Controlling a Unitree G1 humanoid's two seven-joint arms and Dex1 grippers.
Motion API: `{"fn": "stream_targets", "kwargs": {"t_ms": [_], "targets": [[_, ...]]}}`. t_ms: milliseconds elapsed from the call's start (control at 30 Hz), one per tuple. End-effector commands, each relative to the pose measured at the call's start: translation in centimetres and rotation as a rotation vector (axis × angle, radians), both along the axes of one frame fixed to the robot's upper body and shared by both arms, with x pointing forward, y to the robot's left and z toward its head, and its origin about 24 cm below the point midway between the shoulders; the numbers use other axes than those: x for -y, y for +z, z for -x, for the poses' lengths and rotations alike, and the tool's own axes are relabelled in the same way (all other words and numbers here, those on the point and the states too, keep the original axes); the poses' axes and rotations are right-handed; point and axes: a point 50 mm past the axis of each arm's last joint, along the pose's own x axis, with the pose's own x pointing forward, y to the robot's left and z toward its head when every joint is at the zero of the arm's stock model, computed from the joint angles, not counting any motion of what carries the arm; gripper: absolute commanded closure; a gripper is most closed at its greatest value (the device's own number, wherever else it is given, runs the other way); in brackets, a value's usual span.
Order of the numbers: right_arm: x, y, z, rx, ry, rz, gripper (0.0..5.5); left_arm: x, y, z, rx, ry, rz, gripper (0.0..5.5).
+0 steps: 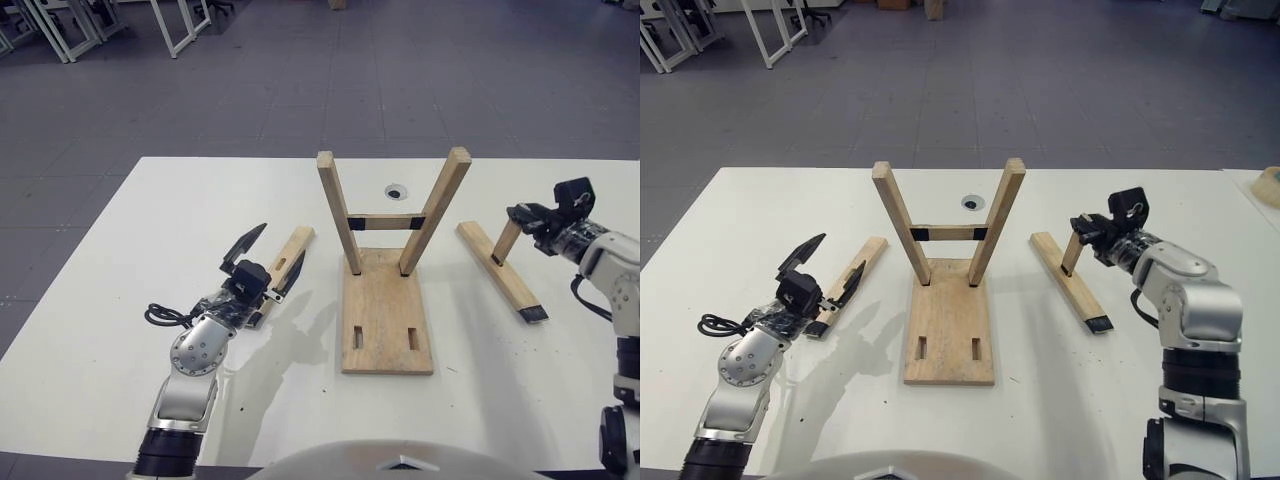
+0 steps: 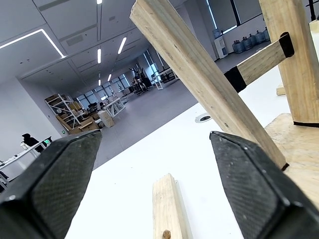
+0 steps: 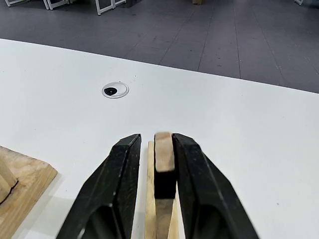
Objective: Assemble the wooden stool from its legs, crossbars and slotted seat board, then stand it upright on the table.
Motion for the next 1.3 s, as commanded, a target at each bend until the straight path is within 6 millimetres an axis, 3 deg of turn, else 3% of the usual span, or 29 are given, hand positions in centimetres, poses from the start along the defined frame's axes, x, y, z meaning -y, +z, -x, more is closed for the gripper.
{"fn": "stream_targets", "kwargs": {"t_ms": [33, 133, 233, 300, 367, 467, 567, 633, 700, 800, 900, 1000, 1100, 1200, 1300], "targets": [[-0.3, 3.7, -0.4, 0.082, -0.013, 0.010, 3.54, -0.4, 0.0, -0.1, 0.000, 0.016, -0.001, 1.54], [-1.9, 7.8, -2.1, 0.246, -0.066, -0.068, 3.08, -0.5, 0.0, -0.1, 0.001, 0.024, -0.010, 1.54], [-4.0, 9.7, -4.4, 0.365, -0.132, -0.205, 3.08, -0.8, -0.2, -0.7, -0.057, 0.123, -0.006, 1.54], [-5.0, 10.4, -5.2, 0.422, -0.148, -0.201, 3.08, -0.8, -0.1, -0.9, -0.062, 0.137, -0.016, 1.54], [-4.5, 8.8, -5.6, 0.392, -0.201, -0.149, 3.08, -0.8, -0.2, -1.1, -0.070, 0.149, -0.022, 1.54], [-3.1, 2.1, -5.4, 0.205, -0.263, -0.060, 3.08, -0.9, -0.4, -1.1, -0.079, 0.151, -0.027, 1.54], [-2.5, -5.0, -3.9, -0.040, -0.266, 0.004, 3.08, -0.9, -0.6, -1.4, -0.085, 0.158, -0.022, 1.54], [-2.4, -6.9, -3.3, -0.110, -0.256, 0.001, 3.08, -0.8, -1.0, -1.3, -0.102, 0.160, -0.014, 1.54], [-2.5, -5.0, -4.0, -0.045, -0.251, -0.076, 3.08, -0.8, -1.4, -1.0, -0.115, 0.160, -0.010, 1.54], [-3.2, 1.0, -4.7, 0.164, -0.202, -0.191, 3.08, -1.0, -1.4, -0.8, -0.114, 0.164, -0.013, 1.54], [-2.7, 6.7, -3.2, 0.354, -0.176, -0.234, 3.08, -0.9, -1.0, -0.5, -0.098, 0.161, -0.016, 1.54], [-1.3, 9.0, -1.8, 0.442, -0.196, -0.229, 3.08, -0.9, -0.8, 0.1, -0.065, 0.182, -0.004, 1.54], [0.4, 7.1, -0.4, 0.425, -0.170, -0.201, 3.08, -0.5, -0.8, 0.3, -0.041, 0.190, 0.019, 1.54], [1.3, 3.7, 2.2, 0.395, -0.046, -0.345, 2.52, -0.5, -0.7, 0.2, -0.036, 0.190, 0.019, 1.54], [2.5, -0.4, 5.1, 0.311, -0.103, -0.385, 1.90, -0.9, -0.8, 0.4, -0.052, 0.184, -0.003, 1.54]]}}
